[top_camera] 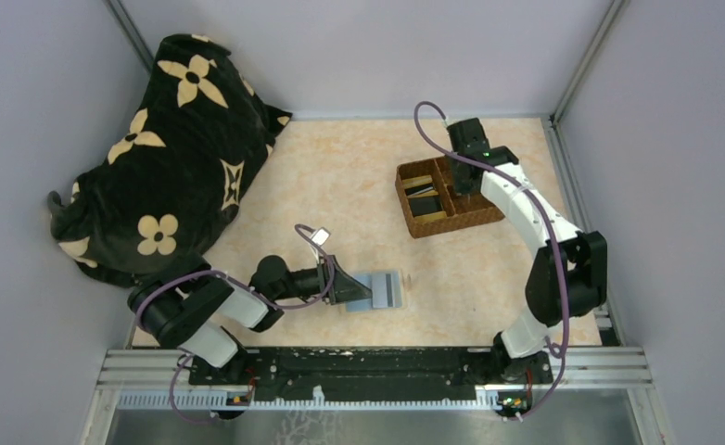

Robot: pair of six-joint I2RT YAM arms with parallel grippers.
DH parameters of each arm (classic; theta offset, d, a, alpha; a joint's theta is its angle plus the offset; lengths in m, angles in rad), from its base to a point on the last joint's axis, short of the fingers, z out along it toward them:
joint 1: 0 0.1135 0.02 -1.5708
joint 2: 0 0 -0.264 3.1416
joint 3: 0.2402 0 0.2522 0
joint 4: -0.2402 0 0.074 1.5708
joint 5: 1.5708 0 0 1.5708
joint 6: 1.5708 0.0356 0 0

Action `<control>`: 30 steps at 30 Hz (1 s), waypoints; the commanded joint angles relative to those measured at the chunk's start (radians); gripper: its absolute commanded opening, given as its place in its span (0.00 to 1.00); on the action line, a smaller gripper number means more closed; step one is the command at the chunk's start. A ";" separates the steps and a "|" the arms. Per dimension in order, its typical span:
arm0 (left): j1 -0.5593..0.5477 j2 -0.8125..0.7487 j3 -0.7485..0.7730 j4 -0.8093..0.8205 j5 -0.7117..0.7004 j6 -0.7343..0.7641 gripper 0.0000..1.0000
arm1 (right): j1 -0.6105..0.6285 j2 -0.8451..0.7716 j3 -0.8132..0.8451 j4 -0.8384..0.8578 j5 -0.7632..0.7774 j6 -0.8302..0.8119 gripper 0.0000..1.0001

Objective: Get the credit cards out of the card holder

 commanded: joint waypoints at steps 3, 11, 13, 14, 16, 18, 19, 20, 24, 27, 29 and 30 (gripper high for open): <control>0.002 0.042 -0.041 0.181 0.002 -0.049 0.52 | 0.003 0.056 0.050 0.050 0.024 -0.036 0.00; 0.002 0.051 -0.046 0.186 -0.014 -0.047 0.52 | 0.004 0.118 0.032 0.072 0.006 -0.036 0.00; 0.002 0.060 -0.040 0.188 -0.013 -0.046 0.52 | 0.004 0.126 0.032 0.070 0.005 -0.035 0.00; 0.002 0.066 -0.039 0.192 -0.012 -0.048 0.52 | 0.004 0.129 0.032 0.071 0.004 -0.035 0.00; 0.002 0.081 -0.038 0.205 -0.010 -0.051 0.52 | 0.004 0.134 0.032 0.071 0.001 -0.035 0.00; 0.002 0.096 -0.038 0.223 -0.009 -0.056 0.52 | 0.004 0.132 0.036 0.062 0.008 -0.029 0.00; 0.002 0.103 -0.038 0.231 -0.009 -0.061 0.52 | 0.004 0.125 0.033 0.060 0.010 -0.027 0.00; 0.002 0.113 -0.039 0.245 -0.008 -0.063 0.52 | 0.004 0.113 0.030 0.059 0.014 -0.026 0.00; 0.002 0.164 -0.031 0.312 0.001 -0.092 0.52 | 0.004 0.029 0.019 0.054 -0.001 -0.021 0.00; 0.000 0.199 -0.018 0.344 0.011 -0.116 0.52 | 0.003 -0.006 0.024 0.034 -0.043 -0.005 0.00; -0.001 0.198 -0.022 0.345 0.007 -0.110 0.52 | 0.004 -0.030 0.025 0.019 -0.071 0.008 0.00; -0.001 0.193 -0.026 0.344 -0.002 -0.104 0.52 | 0.005 -0.049 0.020 0.019 -0.091 0.015 0.00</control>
